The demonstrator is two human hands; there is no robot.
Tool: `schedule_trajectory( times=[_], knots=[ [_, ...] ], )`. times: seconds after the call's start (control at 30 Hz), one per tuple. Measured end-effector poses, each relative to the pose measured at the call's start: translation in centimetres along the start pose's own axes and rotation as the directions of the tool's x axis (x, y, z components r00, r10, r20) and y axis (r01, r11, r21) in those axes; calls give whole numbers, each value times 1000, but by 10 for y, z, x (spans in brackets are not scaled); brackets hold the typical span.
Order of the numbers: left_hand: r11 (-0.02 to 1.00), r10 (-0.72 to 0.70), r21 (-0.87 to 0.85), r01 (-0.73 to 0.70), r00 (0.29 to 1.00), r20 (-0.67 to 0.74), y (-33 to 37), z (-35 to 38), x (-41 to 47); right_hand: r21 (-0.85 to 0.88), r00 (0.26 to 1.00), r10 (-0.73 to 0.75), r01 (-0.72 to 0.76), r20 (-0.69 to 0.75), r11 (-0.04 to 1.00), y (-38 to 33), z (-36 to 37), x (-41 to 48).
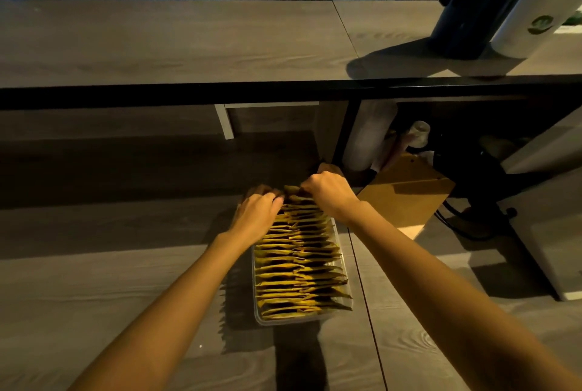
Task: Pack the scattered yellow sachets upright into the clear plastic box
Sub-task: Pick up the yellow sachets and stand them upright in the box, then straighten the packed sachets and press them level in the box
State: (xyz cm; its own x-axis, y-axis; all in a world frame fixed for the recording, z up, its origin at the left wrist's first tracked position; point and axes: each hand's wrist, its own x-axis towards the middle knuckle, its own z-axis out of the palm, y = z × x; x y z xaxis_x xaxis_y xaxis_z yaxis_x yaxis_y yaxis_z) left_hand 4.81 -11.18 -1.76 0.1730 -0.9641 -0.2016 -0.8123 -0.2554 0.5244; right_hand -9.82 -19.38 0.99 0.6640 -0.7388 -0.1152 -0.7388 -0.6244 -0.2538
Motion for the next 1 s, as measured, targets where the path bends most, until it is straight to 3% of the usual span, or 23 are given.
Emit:
schedule_trajectory(
  times=[0.2,0.3,0.43,0.57,0.7,1.0],
  knots=[
    [993,-63,109,53,994,86,-3,0,17,-9,989,62,-61,137,998,11,10,5],
    [991,-63,119,52,994,89,-2,-4,15,93,985,60,-75,162,993,9,8,4],
    [995,-94,-22,92,991,-94,6,-3,-7,245,986,133,-105,-100,964,10,13,-17],
    [996,-32,70,46,982,-188,9,6,-31,250,976,101,-49,-196,967,-1,24,-43],
    [992,-31,118,35,999,-32,6,17,-37,204,996,25,-8,-83,979,-11,37,-47],
    [994,-67,88,67,998,8,6,9,-16,58,990,87,-94,109,994,-6,33,-18]
  ],
)
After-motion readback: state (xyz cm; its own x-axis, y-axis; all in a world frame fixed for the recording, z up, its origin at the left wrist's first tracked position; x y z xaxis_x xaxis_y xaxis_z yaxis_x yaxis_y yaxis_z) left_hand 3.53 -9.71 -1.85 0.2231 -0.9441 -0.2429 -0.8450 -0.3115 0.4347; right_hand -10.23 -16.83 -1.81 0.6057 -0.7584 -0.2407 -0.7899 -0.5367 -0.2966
